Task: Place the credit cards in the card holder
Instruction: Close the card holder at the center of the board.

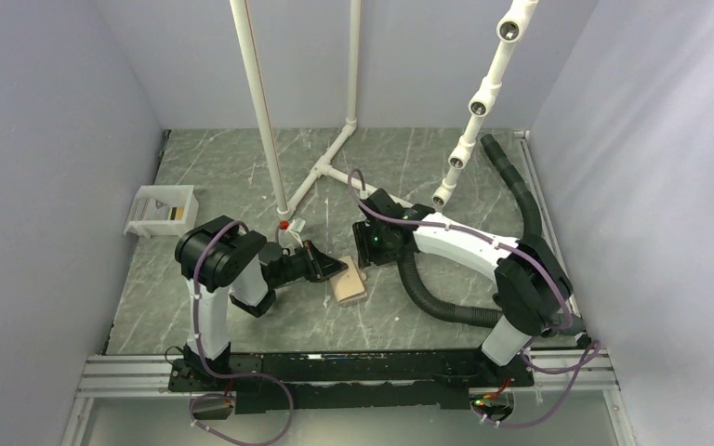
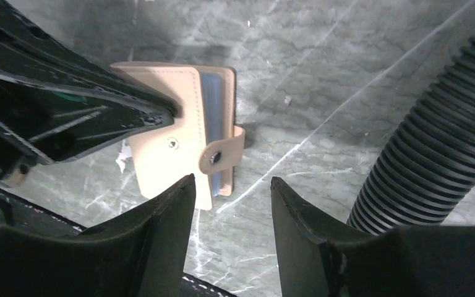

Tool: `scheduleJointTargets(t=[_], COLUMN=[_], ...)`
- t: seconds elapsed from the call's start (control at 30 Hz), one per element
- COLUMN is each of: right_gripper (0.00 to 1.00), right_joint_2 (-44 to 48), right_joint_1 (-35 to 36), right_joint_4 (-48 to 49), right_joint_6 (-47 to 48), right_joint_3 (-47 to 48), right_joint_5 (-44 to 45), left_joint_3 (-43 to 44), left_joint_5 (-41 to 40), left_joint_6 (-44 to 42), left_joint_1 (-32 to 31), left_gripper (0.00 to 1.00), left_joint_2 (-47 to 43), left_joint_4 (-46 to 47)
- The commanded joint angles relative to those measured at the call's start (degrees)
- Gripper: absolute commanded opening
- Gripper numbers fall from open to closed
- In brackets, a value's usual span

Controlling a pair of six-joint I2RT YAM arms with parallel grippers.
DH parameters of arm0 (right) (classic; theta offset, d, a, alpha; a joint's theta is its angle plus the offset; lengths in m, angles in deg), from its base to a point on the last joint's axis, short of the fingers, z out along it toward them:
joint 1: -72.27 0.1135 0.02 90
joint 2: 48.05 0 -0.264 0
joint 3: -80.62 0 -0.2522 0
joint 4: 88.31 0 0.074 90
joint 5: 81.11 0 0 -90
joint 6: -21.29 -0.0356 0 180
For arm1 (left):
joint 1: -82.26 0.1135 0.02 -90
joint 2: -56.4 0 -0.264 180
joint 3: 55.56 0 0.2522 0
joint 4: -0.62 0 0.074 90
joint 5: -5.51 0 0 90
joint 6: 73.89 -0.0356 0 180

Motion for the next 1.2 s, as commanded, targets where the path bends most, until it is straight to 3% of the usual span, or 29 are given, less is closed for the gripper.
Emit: scheduleJointTargets(t=[0.0,0.27,0.7,1.17], right_gripper=[0.49,0.36,0.30,0.00], right_joint_2=[1.07,-2.70,-5.46,-3.33], right_joint_1=[-0.04,0.58,4.22,4.44], right_joint_4=[-2.51,-2.22,-4.59,-2.76], right_joint_6=[1.19,2.87,4.01,3.85], right_joint_3=[4.18,7.07,8.72,7.57], right_joint_5=[2.48,1.37,5.62,7.02], left_joint_3=[-3.64,-2.73,-2.11,-2.37], left_joint_5=[-2.50,-2.47,-2.21,-1.82], left_joint_6=[-4.66,-4.93,-4.63,-4.12], left_joint_1=[-0.48,-0.53,-0.73,-0.83], left_gripper=[0.00,0.00,0.00,0.00], left_joint_2=[2.07,0.30,0.35,1.37], left_joint_4=[-13.65,-16.87,-17.34,-15.69])
